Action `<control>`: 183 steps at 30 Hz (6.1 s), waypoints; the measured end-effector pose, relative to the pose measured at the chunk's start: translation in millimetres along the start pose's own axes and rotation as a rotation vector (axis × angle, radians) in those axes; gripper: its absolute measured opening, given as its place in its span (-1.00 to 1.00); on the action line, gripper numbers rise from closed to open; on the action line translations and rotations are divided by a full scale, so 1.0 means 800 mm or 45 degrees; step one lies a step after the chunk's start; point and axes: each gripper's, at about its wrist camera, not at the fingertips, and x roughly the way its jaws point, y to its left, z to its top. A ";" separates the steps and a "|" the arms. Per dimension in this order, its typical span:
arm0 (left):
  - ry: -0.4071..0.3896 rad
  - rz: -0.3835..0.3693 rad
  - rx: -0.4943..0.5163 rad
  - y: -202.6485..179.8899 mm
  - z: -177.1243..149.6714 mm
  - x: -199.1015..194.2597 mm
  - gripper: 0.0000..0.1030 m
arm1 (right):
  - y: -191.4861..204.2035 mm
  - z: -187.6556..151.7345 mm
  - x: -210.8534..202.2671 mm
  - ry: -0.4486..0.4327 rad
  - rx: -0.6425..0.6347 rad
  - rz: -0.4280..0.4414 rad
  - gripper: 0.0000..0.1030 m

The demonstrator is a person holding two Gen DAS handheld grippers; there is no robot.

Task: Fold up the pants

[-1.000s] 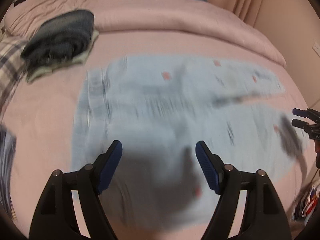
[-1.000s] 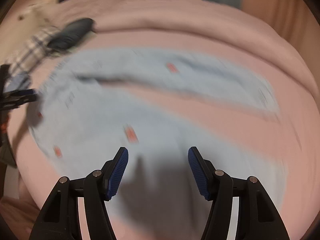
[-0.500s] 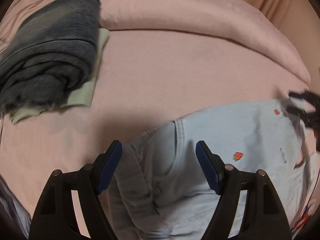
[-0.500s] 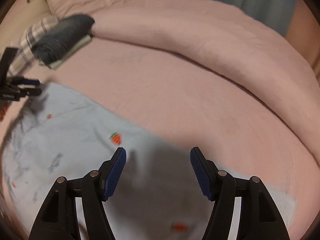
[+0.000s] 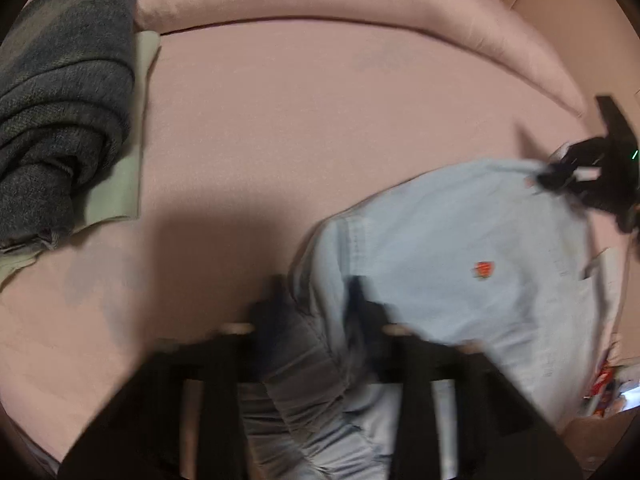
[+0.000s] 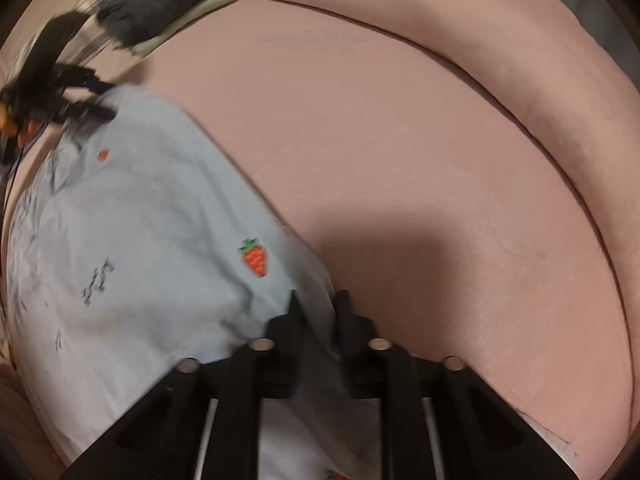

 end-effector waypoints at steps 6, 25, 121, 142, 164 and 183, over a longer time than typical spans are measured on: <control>-0.049 0.150 0.002 -0.009 0.004 0.011 -0.70 | 0.022 -0.005 -0.021 -0.096 -0.003 -0.158 -0.87; -0.520 0.273 0.124 -0.111 -0.162 -0.159 -0.79 | 0.249 -0.175 -0.219 -0.402 -0.065 -0.475 -0.87; -0.176 -0.094 0.736 -0.442 -0.257 0.006 -0.39 | 0.127 -0.633 -0.214 -0.751 1.948 -0.160 -0.27; -0.285 -0.088 0.262 -0.306 -0.268 -0.011 0.05 | 0.220 -0.498 -0.159 -0.343 0.966 -0.401 -0.49; -0.385 0.047 -0.182 -0.138 -0.315 -0.072 0.01 | 0.275 -0.389 -0.138 -0.431 0.625 -0.088 -0.46; -0.271 -0.485 0.001 -0.356 -0.221 -0.029 0.56 | 0.136 -0.664 -0.152 -1.025 2.010 0.219 0.23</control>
